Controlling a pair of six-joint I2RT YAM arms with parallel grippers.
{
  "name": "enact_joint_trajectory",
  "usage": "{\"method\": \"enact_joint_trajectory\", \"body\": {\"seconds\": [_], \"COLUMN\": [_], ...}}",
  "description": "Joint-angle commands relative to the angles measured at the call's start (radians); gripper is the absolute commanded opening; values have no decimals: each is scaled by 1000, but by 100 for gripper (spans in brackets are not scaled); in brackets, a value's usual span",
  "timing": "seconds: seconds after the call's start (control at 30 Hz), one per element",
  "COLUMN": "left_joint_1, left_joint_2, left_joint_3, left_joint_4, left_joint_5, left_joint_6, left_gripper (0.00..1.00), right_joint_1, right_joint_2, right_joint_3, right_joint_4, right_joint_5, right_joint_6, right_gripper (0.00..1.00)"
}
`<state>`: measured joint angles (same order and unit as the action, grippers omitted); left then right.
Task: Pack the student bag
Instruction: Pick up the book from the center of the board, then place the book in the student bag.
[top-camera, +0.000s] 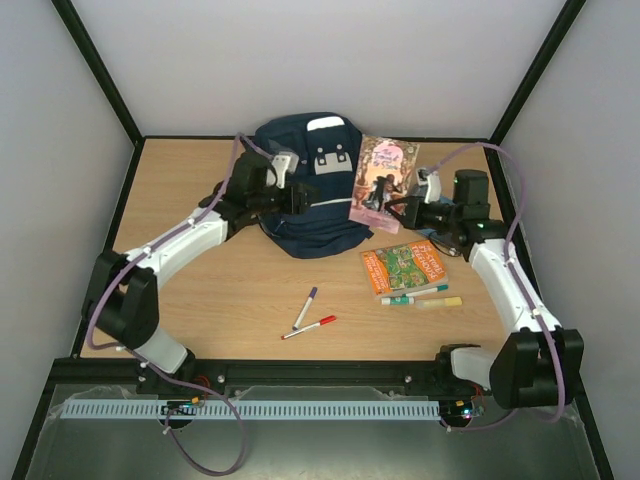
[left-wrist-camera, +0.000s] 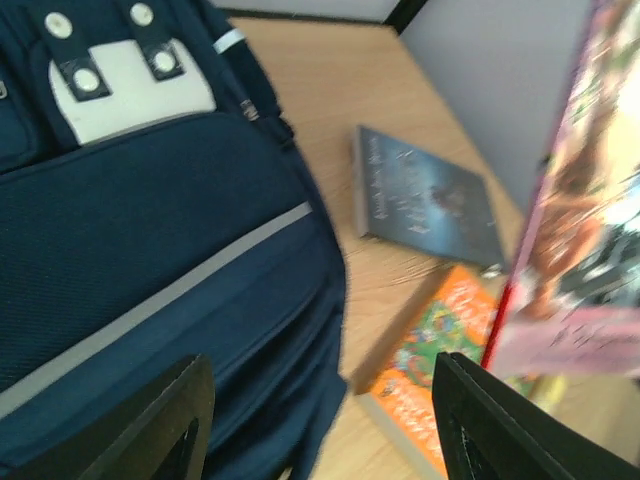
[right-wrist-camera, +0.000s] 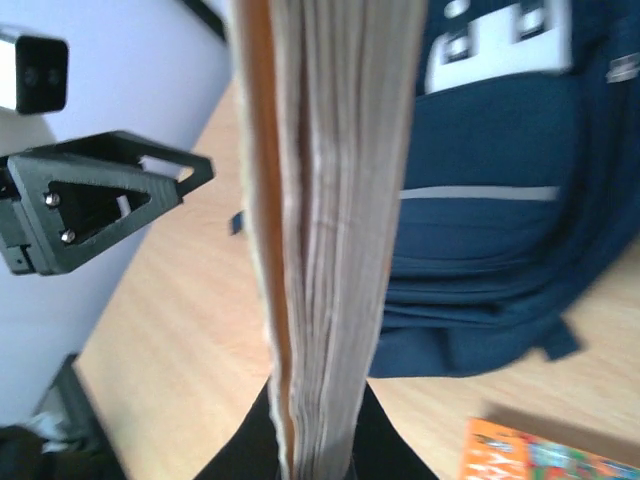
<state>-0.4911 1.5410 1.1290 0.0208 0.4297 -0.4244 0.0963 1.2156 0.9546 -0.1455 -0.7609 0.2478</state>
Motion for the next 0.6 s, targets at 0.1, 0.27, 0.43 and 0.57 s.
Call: {"method": "enact_joint_trajectory", "body": {"seconds": [0.1, 0.27, 0.43, 0.57], "left_joint_1": [-95, -154, -169, -191], "left_joint_2": [132, 287, 352, 427], "left_joint_3": [142, 297, 314, 387], "left_joint_4": [-263, -406, -376, -396], "left_joint_5": [-131, -223, -213, -233], "left_joint_6": [337, 428, 431, 428], "left_gripper": [58, 57, 61, 61], "right_joint_1": [-165, -235, -247, -247], "right_joint_2": [-91, -69, -84, -73], "right_joint_3": [-98, -115, -146, -147], "right_joint_4": [-34, -23, 0, 3], "right_joint_5": [100, 147, 143, 131], "right_joint_6": [-175, -156, -169, -175], "right_gripper": [1, 1, 1, 1]}}
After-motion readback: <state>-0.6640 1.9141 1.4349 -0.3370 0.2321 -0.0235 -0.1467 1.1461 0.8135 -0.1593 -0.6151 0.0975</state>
